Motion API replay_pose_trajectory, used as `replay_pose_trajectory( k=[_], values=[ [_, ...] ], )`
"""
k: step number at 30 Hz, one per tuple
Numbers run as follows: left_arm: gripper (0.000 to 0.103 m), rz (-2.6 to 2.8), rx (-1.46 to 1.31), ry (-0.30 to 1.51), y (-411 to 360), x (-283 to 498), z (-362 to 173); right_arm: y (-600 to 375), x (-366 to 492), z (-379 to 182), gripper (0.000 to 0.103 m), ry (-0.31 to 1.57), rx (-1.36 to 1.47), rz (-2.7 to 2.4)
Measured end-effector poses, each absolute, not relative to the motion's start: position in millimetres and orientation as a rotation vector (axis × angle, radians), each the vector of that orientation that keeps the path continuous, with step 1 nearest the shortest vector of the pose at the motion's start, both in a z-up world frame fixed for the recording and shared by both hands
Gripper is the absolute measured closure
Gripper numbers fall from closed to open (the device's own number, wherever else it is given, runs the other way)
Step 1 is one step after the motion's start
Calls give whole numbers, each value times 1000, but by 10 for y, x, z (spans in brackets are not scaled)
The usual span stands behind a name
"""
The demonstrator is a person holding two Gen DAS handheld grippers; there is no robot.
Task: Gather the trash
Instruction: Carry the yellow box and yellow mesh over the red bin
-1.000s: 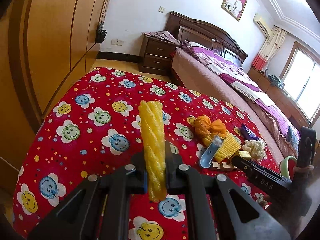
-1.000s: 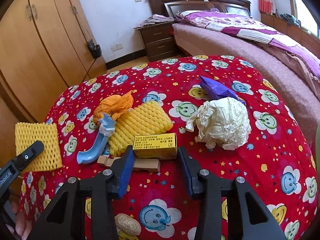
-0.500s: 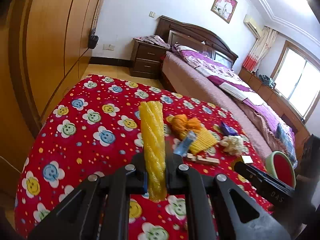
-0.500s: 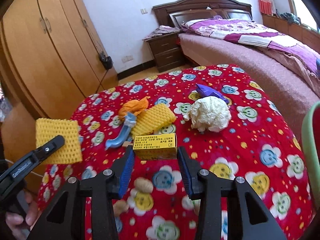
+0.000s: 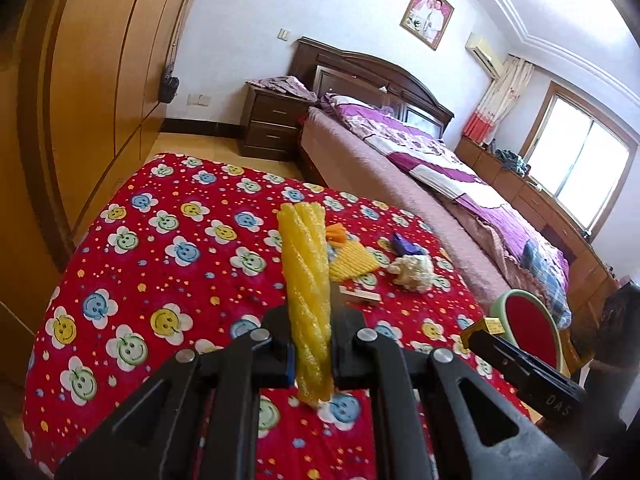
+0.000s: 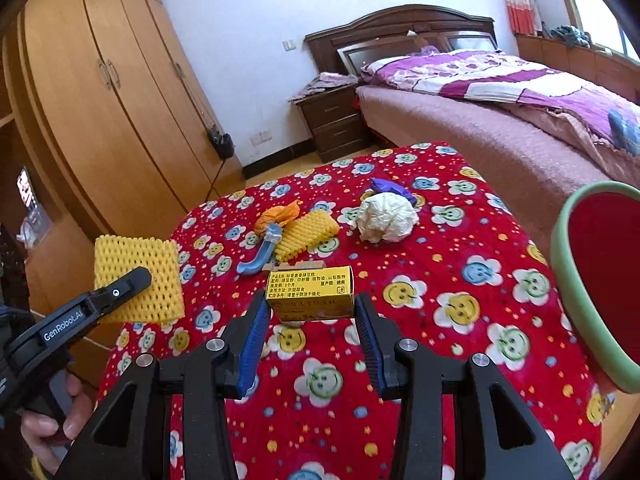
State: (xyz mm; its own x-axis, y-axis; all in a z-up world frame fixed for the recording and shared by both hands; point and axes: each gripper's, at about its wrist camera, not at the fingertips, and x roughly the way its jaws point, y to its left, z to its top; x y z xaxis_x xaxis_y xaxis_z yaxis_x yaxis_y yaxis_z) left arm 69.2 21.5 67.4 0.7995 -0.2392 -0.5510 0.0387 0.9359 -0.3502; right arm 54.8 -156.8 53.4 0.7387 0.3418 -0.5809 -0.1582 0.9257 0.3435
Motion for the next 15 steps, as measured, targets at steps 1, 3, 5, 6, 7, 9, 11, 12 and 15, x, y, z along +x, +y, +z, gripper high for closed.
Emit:
replay_pose_trajectory(
  k=[1, 3, 5, 6, 7, 9, 11, 12, 15],
  values=[
    [92, -160, -334, 625, 195, 664, 703, -1587, 516, 550, 58, 683, 284, 278],
    [92, -168, -331, 617, 166, 633, 749, -1629, 455, 573, 58, 674, 289, 277],
    [92, -175, -325, 608, 128, 592, 793, -1666, 402, 596, 58, 664, 291, 276],
    [92, -180, -324, 605, 113, 574, 808, -1687, 372, 612, 58, 658, 293, 275],
    [92, -184, -323, 603, 97, 559, 825, -1706, 351, 623, 58, 654, 295, 274],
    [92, -195, -323, 600, 61, 532, 857, -1747, 305, 643, 58, 645, 300, 272],
    [92, -206, -322, 598, 23, 509, 887, -1788, 266, 660, 58, 638, 304, 270],
    [92, -211, -320, 597, 1, 497, 900, -1810, 247, 668, 58, 635, 305, 269],
    [92, -221, -314, 597, -58, 469, 922, -1870, 196, 668, 58, 629, 309, 264]
  ],
)
